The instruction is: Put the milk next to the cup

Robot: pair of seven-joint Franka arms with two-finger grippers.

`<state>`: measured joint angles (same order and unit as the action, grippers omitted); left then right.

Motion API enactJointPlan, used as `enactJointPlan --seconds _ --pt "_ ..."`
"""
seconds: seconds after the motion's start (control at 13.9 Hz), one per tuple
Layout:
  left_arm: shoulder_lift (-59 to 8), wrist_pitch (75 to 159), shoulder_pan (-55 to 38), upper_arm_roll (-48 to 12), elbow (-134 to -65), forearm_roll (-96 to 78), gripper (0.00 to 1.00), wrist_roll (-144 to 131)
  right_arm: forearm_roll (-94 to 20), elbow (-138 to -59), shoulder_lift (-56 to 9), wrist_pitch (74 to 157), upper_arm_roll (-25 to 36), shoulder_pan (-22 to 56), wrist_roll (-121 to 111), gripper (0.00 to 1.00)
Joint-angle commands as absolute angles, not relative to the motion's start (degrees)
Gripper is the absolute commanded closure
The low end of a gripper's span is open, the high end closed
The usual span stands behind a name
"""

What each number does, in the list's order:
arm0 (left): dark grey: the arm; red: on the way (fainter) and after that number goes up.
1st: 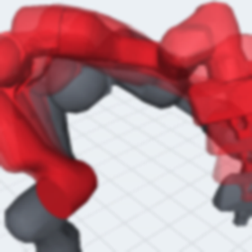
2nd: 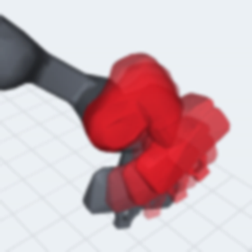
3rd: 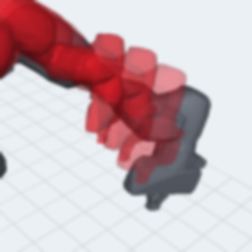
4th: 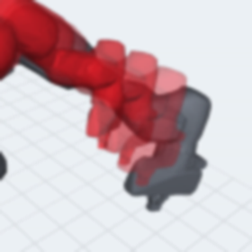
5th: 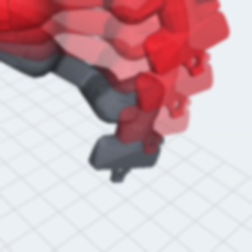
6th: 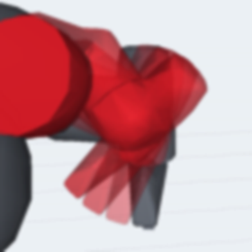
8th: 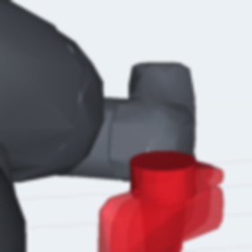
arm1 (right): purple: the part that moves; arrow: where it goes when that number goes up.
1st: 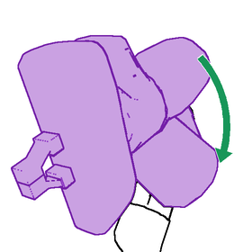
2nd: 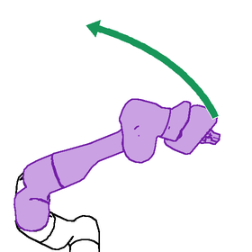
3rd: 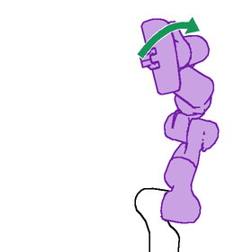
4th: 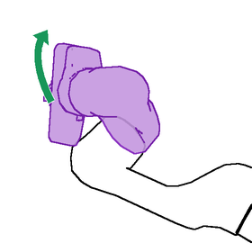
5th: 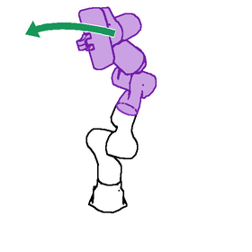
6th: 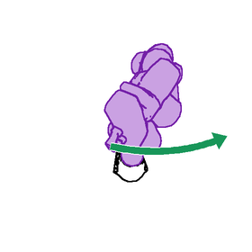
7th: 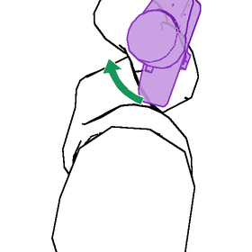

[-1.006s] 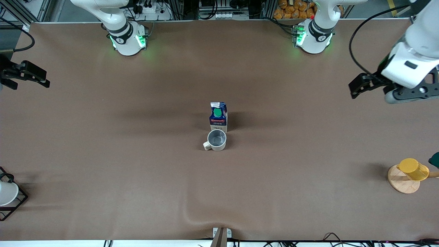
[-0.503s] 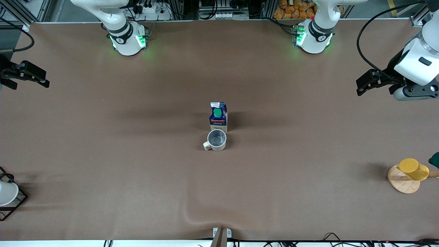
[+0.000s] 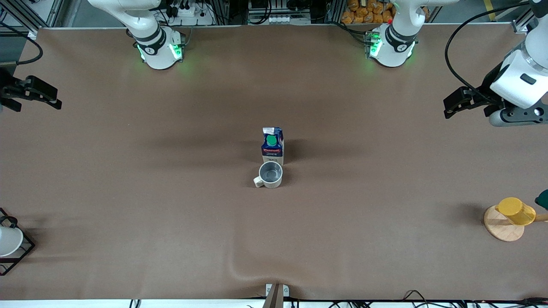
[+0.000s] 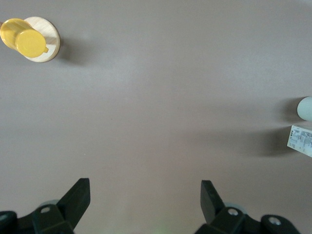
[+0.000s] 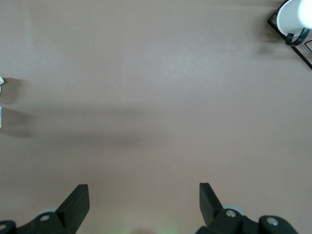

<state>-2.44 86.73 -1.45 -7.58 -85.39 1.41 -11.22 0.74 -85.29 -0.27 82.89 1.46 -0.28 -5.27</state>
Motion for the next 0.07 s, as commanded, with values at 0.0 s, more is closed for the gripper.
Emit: enactJointPlan --seconds 0.0 --pt "-2.11 85.61 -1.32 -7.38 -84.90 0.88 0.00 -10.46 1.49 -85.08 -0.18 82.53 1.23 -0.70 -5.89 0.00"
